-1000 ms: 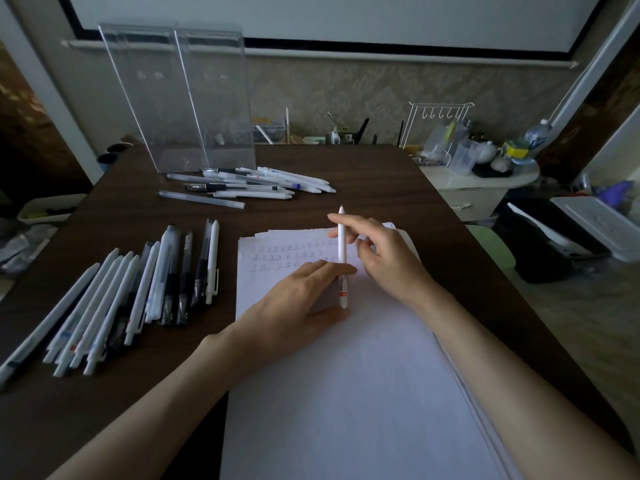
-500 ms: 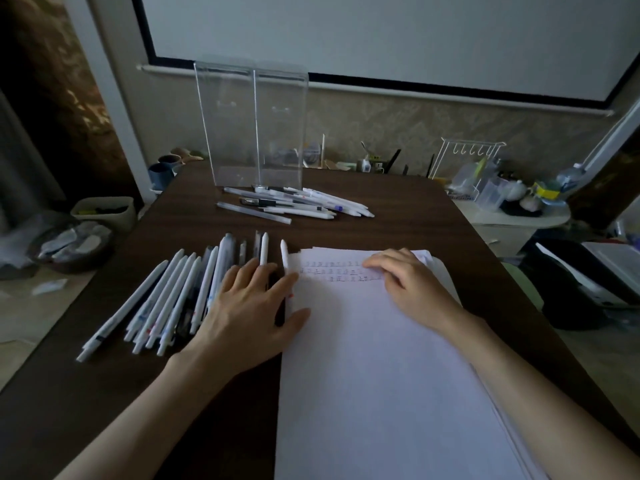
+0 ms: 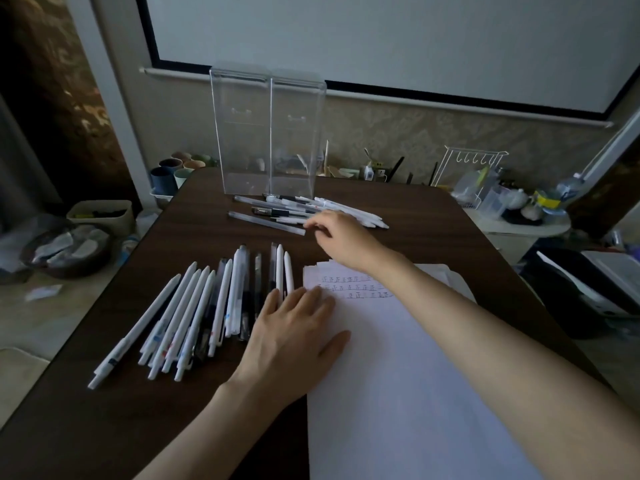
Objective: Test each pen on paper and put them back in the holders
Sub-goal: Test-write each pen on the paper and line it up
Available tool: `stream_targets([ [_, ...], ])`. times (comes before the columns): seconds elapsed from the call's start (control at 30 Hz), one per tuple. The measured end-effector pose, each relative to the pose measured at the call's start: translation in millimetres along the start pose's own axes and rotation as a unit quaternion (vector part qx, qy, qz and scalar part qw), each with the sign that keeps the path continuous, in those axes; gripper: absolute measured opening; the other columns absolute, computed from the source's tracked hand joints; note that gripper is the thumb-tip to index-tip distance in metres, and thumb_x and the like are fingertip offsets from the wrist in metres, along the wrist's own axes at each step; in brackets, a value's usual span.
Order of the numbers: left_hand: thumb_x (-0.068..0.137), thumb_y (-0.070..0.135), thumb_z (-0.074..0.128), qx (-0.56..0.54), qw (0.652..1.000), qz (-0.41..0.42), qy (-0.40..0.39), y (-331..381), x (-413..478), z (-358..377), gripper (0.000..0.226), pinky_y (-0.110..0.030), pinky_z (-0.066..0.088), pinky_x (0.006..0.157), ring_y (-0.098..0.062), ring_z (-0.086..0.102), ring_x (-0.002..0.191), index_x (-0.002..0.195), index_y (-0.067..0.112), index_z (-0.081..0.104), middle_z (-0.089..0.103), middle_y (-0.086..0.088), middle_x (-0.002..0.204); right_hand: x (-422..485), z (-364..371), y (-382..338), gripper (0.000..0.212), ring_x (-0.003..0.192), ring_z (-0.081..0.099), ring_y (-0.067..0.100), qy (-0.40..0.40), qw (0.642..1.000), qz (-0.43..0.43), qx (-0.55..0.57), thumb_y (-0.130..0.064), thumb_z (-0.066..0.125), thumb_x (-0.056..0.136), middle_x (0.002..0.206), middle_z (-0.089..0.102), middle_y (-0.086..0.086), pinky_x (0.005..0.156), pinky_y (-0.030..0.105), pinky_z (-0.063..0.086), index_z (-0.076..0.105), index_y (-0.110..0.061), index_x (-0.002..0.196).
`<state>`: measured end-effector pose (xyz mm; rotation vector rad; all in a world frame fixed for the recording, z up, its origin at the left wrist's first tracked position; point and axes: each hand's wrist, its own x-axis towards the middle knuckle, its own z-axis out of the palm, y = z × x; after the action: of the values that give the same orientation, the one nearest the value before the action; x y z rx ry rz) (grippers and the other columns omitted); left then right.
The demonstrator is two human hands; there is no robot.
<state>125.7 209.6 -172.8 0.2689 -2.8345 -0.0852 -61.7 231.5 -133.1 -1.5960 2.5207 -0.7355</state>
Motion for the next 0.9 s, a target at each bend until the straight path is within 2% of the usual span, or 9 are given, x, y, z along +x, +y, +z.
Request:
stream_targets([
  [0.07,0.085,0.053,0.036,0.000,1.000,-0.003,0.001,-1,-1,2,0.051,-0.044,0.047,0.088,-0.023,0.060,0.107,0.110,0.018,0.065,0.064,-0.003,0.116,20,8,-3,0.026,0.114,0.053,0.020,-0.018,1.000,0.010,-0.009,-0.013,0.050,0.095,0.124,0.059,0.008,0.094,0.028,0.039,0.060,-0.009,0.119],
  [0.17,0.085,0.051,0.037,-0.008,1.000,0.000,0.012,0,0,4,0.051,-0.044,0.047,0.088,-0.023,0.060,0.106,0.110,0.017,0.065,0.064,-0.005,0.115,36,19,-2,0.019,0.101,0.056,0.022,-0.033,0.998,0.019,-0.047,-0.021,0.057,0.092,0.109,0.061,0.007,0.090,0.039,0.046,0.062,-0.010,0.106],
  [0.27,0.084,0.050,0.038,-0.010,1.000,-0.001,0.022,0,-1,5,0.051,-0.044,0.047,0.088,-0.023,0.061,0.105,0.109,0.016,0.066,0.064,-0.005,0.114,38,26,2,0.012,0.098,0.053,0.020,0.002,0.998,0.029,-0.062,-0.019,0.059,0.091,0.105,0.056,0.006,0.084,0.034,0.045,0.063,-0.010,0.099],
  [0.43,0.084,0.051,0.037,-0.016,0.999,0.003,0.030,0,-1,7,0.051,-0.045,0.048,0.088,-0.023,0.060,0.106,0.109,0.017,0.065,0.064,-0.005,0.115,22,19,8,0.012,0.099,0.055,0.020,0.041,0.996,0.041,-0.067,-0.016,0.056,0.092,0.106,0.058,0.007,0.081,0.031,0.044,0.064,-0.008,0.098],
  [0.6,0.084,0.053,0.037,-0.002,1.000,-0.002,0.028,-1,-1,7,0.050,-0.043,0.046,0.090,-0.023,0.060,0.107,0.109,0.020,0.066,0.064,-0.002,0.116,-35,-13,16,0.011,0.093,0.055,0.016,0.113,0.992,0.049,-0.010,-0.013,0.060,0.090,0.099,0.062,0.004,0.080,0.028,0.044,0.067,-0.006,0.094],
  [0.73,0.085,0.055,0.038,0.003,1.000,-0.001,0.026,-1,-2,5,0.050,-0.043,0.046,0.090,-0.022,0.061,0.106,0.111,0.021,0.064,0.063,0.000,0.117,-102,-39,37,0.007,0.087,0.052,0.016,0.130,0.989,0.057,-0.036,-0.011,0.063,0.087,0.088,0.061,0.000,0.075,0.028,0.040,0.069,-0.009,0.091],
  [0.9,0.083,0.056,0.039,0.002,1.000,-0.010,0.026,0,-1,2,0.051,-0.041,0.046,0.090,-0.022,0.062,0.104,0.110,0.020,0.065,0.064,-0.001,0.116,-163,-47,71,0.006,0.080,0.052,0.026,0.160,0.980,0.094,-0.072,-0.005,0.067,0.081,0.081,0.062,0.000,0.070,0.028,0.038,0.068,-0.010,0.079],
])
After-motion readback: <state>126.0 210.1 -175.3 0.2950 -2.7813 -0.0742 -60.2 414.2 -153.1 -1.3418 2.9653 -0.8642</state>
